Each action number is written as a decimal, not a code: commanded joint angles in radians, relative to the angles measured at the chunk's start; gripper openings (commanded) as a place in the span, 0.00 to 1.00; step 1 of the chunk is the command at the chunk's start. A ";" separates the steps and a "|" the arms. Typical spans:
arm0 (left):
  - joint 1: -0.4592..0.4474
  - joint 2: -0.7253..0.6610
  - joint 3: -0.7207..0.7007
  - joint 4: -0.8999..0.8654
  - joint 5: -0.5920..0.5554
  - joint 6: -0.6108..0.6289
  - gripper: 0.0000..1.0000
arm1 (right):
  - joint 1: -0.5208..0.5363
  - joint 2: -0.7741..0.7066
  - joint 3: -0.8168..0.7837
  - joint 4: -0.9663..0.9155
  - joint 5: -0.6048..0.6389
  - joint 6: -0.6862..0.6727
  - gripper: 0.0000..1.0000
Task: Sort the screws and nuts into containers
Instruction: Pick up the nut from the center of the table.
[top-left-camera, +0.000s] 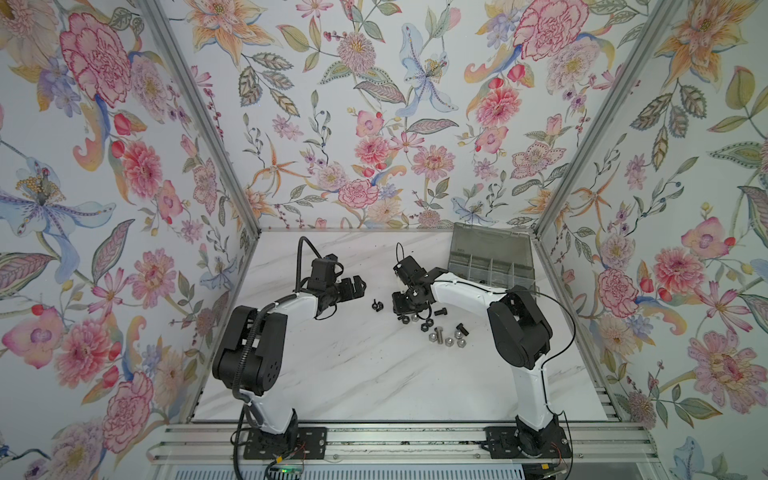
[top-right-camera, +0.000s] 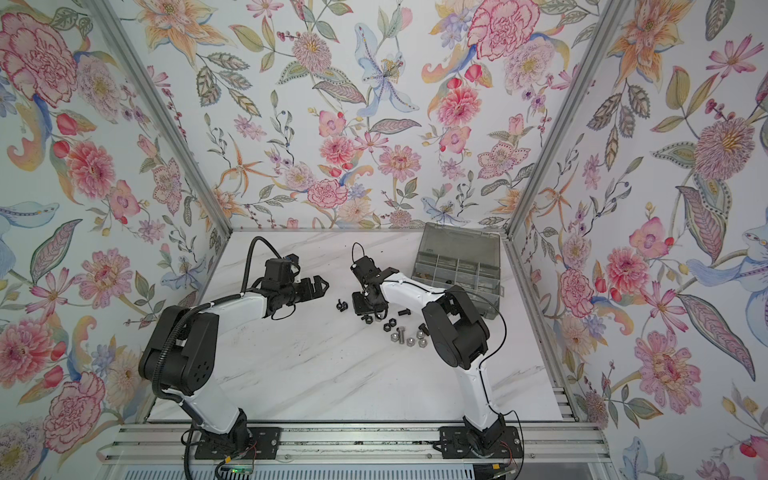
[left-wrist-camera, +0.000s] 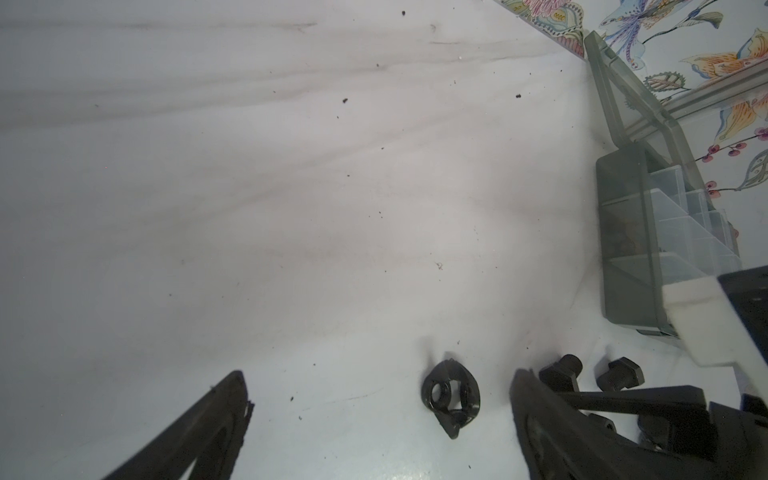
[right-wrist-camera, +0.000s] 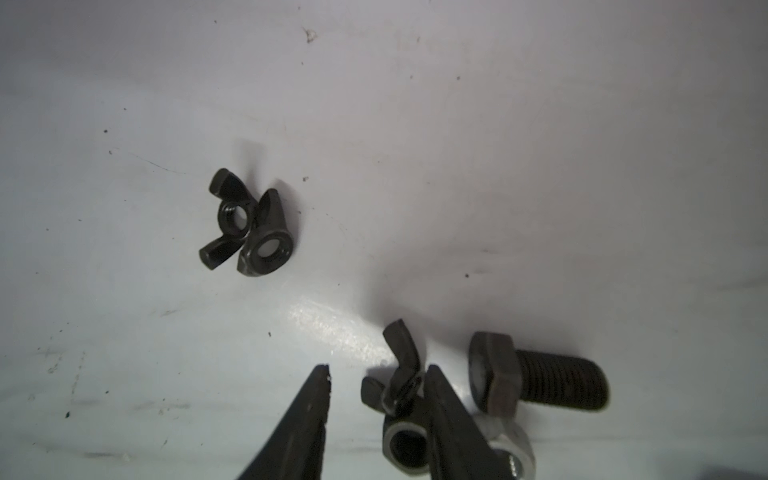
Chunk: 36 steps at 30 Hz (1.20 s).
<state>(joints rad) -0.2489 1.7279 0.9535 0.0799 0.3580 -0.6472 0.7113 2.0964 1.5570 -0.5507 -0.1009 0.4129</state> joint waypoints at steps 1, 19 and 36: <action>-0.007 -0.011 -0.016 -0.009 -0.016 0.001 0.99 | 0.011 0.022 0.020 -0.023 0.007 0.000 0.40; -0.006 -0.008 -0.013 -0.004 -0.013 0.000 0.99 | 0.013 0.074 0.031 -0.043 0.049 -0.021 0.30; -0.007 -0.008 -0.010 -0.014 -0.018 0.002 1.00 | 0.002 0.054 0.016 -0.045 0.056 -0.026 0.01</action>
<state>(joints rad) -0.2489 1.7283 0.9497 0.0822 0.3580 -0.6472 0.7174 2.1426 1.5829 -0.5545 -0.0593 0.3962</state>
